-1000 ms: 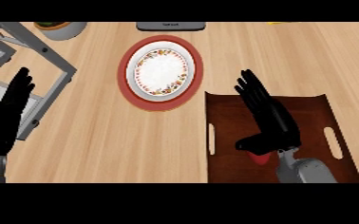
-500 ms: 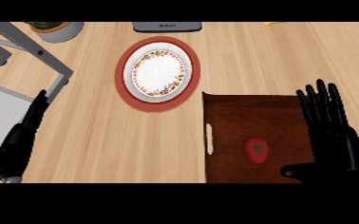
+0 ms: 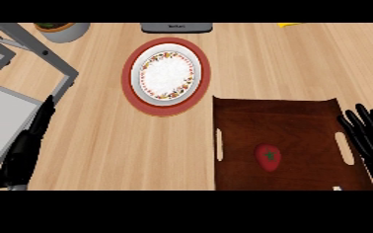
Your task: Pick the tomato from the tray and place it in the plate
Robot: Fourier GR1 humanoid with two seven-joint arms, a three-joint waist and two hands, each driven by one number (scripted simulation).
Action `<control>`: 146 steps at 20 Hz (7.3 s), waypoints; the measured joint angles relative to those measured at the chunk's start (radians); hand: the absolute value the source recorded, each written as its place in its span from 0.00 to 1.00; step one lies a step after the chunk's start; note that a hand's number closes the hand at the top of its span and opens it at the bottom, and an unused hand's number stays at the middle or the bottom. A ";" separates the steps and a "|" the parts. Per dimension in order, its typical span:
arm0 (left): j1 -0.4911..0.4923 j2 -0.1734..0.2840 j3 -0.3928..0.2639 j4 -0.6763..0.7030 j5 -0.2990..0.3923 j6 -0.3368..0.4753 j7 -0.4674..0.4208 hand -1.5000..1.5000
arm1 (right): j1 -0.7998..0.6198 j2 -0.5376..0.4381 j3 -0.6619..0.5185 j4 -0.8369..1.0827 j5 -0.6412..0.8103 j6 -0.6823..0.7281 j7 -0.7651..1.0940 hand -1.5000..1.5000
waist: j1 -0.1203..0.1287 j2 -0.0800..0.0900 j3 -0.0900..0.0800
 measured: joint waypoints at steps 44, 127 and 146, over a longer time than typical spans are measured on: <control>0.011 -0.139 0.150 -0.010 -0.160 -0.140 -0.001 0.50 | -0.461 0.007 0.292 0.531 0.890 0.330 0.095 0.00 | 0.012 0.002 0.000; -0.074 -0.252 0.198 -0.032 -0.293 -0.246 0.030 0.50 | -1.621 0.468 0.159 1.711 1.245 -0.117 -0.585 0.00 | 0.100 0.028 -0.001; -0.081 -0.267 0.197 -0.015 -0.303 -0.244 0.019 0.50 | -1.617 0.439 -0.070 1.752 0.951 -0.095 -0.421 0.00 | 0.100 0.034 0.000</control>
